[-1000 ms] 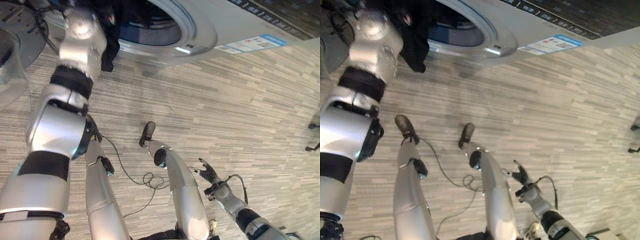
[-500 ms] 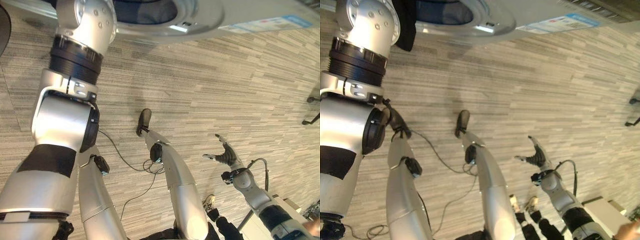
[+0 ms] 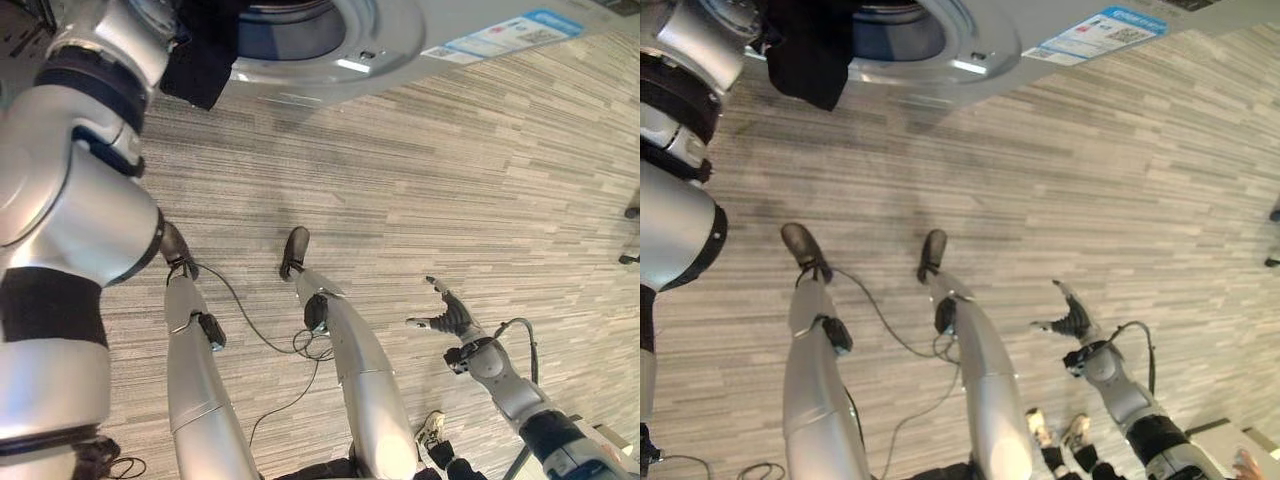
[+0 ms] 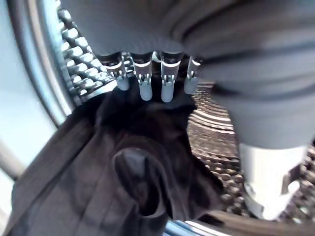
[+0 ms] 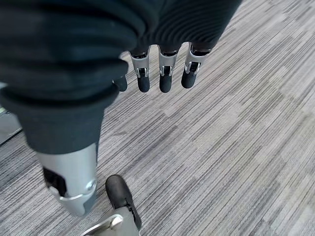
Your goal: Grab the laundry basket,head to the washer,open it,put in the laundry and shut it.
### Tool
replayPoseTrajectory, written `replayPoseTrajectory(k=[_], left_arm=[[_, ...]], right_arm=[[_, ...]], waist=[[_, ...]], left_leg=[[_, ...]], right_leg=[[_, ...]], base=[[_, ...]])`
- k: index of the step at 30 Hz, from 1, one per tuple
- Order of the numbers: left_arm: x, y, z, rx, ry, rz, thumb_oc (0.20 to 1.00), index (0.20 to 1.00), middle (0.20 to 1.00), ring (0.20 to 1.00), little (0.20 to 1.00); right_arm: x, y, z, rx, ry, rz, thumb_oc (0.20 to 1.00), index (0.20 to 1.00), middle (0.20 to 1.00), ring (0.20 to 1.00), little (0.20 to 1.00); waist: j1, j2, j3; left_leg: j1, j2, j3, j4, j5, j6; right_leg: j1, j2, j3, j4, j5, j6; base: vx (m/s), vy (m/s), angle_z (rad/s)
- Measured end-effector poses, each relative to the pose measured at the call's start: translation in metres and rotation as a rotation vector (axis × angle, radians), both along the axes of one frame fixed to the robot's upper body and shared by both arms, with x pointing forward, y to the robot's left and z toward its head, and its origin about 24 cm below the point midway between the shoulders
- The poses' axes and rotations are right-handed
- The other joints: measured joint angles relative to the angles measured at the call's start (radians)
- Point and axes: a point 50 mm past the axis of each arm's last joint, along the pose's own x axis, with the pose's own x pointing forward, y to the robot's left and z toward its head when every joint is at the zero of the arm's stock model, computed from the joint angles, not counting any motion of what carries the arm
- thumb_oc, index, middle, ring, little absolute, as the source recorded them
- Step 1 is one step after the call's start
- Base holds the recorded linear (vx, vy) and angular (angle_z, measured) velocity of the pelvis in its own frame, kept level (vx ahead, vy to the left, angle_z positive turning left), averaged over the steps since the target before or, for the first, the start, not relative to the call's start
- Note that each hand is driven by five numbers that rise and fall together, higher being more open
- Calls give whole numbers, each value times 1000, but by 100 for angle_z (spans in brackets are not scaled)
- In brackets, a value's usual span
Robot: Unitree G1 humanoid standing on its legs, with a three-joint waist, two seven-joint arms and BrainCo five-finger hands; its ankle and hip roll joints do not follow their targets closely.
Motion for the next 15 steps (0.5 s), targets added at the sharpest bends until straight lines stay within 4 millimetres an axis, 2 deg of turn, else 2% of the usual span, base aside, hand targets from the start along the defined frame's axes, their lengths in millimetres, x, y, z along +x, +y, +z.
replayPoseTrajectory(k=[4, 6, 7, 9, 10, 11, 14, 15], left_arm=[[-13, -14, 26, 117, -91, 22, 1000, 1000, 1000, 1000, 1000], [-11, -10, 21, 140, -89, 29, 1000, 1000, 1000, 1000, 1000], [-12, -17, 16, 151, -102, -43, 1000, 1000, 1000, 1000, 1000], [-5, -32, -8, 170, -78, -144, 1000, 1000, 1000, 1000, 1000], [-3, -29, -15, 172, -63, -140, 1000, 1000, 1000, 1000, 1000], [-8, -31, -45, 38, -82, -314, 1000, 1000, 1000, 1000, 1000], [-3, -31, -117, -106, -9, -413, 1000, 1000, 1000, 1000, 1000], [-8, -11, -176, -203, 97, -404, 1000, 1000, 1000, 1000, 1000]], right_arm=[[-1, 5, -2, 5, 18, 35, 1000, 1000, 1000, 1000, 1000], [-1, 5, -3, 4, 21, 37, 1000, 1000, 1000, 1000, 1000], [-1, 5, -4, 8, 28, 28, 1000, 1000, 1000, 1000, 1000], [-3, 6, -10, 5, 54, 24, 1000, 1000, 1000, 1000, 1000], [-4, 6, -11, 4, 58, 25, 1000, 1000, 1000, 1000, 1000], [-3, 9, -16, 30, 65, 4, 1000, 1000, 1000, 1000, 1000], [-12, 12, -34, 29, 142, -10, 1000, 1000, 1000, 1000, 1000], [-13, 19, -39, 54, 152, -8, 1000, 1000, 1000, 1000, 1000]], waist=[[1, 1, -1], [4, 2, 0], [16, 7, 3], [34, 8, 3], [42, 10, 3], [52, 35, 5], [84, 70, -11], [113, 89, -32]], left_leg=[[6, -7, 4, -4, 7, 6], [17, -12, 5, -20, 17, 9], [27, -14, 3, -23, 21, 11], [57, -13, 2, -29, 22, 10], [64, -14, 2, -29, 22, 10], [96, -20, -13, -39, 21, 9], [149, -21, -20, -63, 21, 6], [170, -26, -22, -76, 14, -2]], right_leg=[[4, -7, 2, 0, 8, 3], [6, -12, 2, 0, 8, 3], [17, -13, -2, 1, 8, 3], [44, -13, -2, -1, 7, 2], [56, -12, -3, -1, 6, 3], [96, -17, -19, -4, -9, 11], [155, -13, -33, -17, -25, 13], [170, -18, -35, -9, -42, 22]], base=[[0, 0, 0], [8, 3, 5], [5, 2, 5], [3, -6, 2], [0, -21, 13], [-4, -9, 19], [4, 14, 18], [8, 39, 11]])
